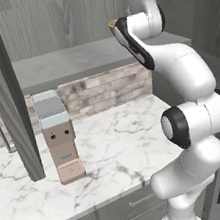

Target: Move the bowls from the cabinet to the plates on the dining table.

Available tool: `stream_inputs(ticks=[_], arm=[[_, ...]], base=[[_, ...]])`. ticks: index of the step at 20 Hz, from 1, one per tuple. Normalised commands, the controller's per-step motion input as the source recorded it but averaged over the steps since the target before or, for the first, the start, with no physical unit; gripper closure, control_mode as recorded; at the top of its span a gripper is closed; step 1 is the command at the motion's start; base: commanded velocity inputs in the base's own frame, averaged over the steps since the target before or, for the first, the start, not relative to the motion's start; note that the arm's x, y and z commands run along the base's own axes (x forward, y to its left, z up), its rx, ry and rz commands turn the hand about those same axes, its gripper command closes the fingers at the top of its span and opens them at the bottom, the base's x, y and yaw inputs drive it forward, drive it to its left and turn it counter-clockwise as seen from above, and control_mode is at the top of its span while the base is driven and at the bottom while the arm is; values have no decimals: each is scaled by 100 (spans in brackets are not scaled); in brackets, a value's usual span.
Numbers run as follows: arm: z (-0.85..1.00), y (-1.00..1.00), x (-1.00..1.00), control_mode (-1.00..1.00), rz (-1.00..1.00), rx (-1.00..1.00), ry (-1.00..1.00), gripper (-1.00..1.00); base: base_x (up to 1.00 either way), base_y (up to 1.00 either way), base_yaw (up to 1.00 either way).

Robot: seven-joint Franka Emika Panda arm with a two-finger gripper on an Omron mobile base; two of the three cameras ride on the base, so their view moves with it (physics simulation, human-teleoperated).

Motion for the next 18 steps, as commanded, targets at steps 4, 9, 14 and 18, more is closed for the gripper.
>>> stream_inputs(ticks=[4,9,14,18], arm=[[0,0,22,-100,0,0,1,-100],[0,0,2,-100,0,0,1,-100],[0,0,0,-100,0,0,0,100],[0,0,0,-100,0,0,0,100]], base=[[0,0,0],[0,0,0],[0,0,0],[0,0,0]])
